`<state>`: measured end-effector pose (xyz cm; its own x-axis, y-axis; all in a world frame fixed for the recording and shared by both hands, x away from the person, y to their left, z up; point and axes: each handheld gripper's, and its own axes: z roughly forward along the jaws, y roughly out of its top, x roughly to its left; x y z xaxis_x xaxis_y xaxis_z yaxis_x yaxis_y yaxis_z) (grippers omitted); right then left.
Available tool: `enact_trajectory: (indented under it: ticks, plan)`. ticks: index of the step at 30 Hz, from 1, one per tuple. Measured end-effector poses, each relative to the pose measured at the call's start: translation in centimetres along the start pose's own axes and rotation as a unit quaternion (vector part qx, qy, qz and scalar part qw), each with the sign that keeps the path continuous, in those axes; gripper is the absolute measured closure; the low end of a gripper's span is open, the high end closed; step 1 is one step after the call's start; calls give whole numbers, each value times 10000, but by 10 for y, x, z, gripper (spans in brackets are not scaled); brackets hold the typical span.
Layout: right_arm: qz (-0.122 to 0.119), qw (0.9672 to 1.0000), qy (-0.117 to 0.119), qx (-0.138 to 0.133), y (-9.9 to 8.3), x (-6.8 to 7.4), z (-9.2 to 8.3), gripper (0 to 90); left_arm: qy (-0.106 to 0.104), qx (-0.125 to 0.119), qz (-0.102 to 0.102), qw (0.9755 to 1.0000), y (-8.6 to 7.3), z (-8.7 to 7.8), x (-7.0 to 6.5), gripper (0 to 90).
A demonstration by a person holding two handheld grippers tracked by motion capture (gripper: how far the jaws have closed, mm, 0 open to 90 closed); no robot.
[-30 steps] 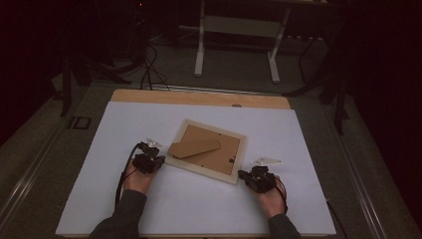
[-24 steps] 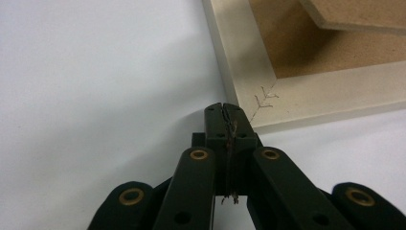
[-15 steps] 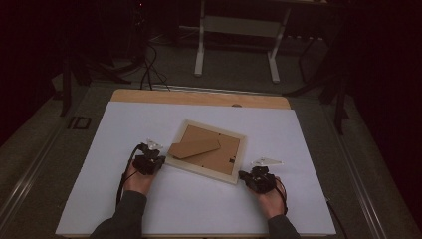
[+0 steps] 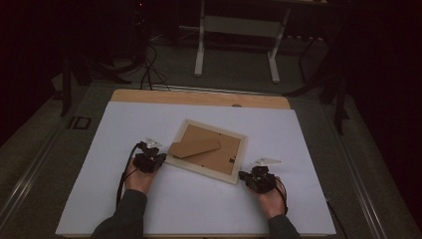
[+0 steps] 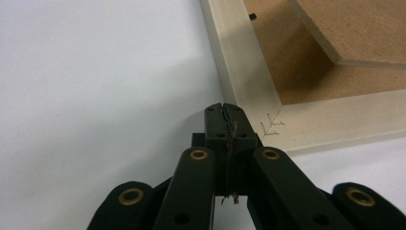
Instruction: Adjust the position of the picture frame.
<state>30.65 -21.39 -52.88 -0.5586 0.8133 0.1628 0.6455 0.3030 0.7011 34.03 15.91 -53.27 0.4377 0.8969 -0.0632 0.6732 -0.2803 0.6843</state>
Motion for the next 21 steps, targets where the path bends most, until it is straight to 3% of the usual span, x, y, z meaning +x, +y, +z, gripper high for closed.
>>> enact_trajectory:
  ticks: [21]
  plan:
    - [254, 9996, -158, 0, 0, -14, 1, 900, 132, 145, 153, 9997, -10, -10, -20, 900]
